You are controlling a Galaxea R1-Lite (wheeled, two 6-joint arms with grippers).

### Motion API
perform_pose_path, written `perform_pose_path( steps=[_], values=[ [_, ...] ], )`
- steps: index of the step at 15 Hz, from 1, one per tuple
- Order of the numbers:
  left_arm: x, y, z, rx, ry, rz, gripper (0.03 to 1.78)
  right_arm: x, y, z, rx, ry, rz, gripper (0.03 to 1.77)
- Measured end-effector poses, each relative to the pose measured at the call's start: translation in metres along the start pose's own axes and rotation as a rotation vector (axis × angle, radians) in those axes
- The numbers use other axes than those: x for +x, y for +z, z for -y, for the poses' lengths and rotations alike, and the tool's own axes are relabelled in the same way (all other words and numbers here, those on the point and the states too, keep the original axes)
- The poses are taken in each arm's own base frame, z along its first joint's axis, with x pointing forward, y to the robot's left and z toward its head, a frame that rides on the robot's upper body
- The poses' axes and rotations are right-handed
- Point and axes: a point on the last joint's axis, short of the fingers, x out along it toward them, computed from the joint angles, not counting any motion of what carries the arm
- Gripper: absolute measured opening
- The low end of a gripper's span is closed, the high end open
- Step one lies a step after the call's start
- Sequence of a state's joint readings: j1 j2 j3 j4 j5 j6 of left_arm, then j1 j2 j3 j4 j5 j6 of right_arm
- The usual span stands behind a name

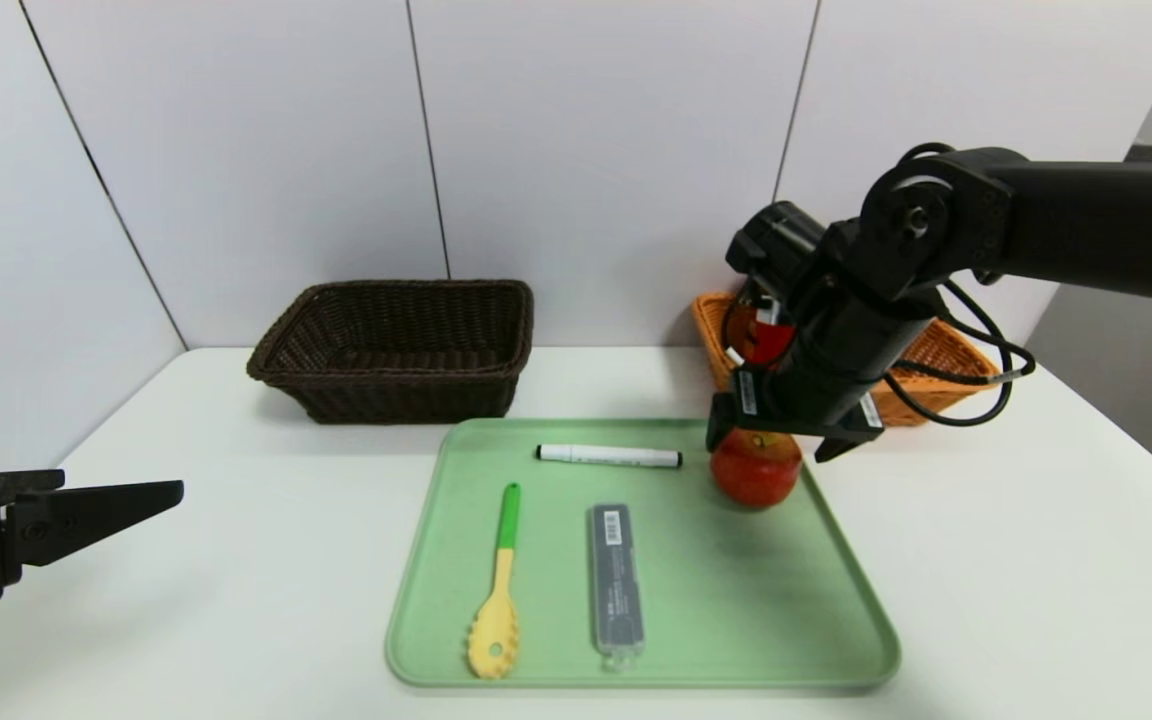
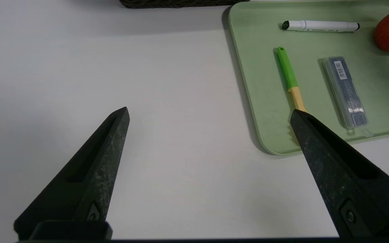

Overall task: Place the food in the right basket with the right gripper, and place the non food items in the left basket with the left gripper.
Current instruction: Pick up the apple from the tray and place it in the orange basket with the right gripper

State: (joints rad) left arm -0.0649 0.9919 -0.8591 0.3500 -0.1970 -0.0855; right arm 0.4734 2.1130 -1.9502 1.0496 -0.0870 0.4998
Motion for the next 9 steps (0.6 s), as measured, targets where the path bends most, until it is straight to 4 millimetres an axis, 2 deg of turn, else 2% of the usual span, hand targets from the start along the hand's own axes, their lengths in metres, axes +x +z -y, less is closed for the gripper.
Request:
perform_pose_path(
  steps=[9],
  values=[
    [0.001,-0.002,0.003,0.013,-0.026,-0.008,1.69,0.025,0.006,-0.004,0.038,-0.007,-0.013,1.7]
  ],
)
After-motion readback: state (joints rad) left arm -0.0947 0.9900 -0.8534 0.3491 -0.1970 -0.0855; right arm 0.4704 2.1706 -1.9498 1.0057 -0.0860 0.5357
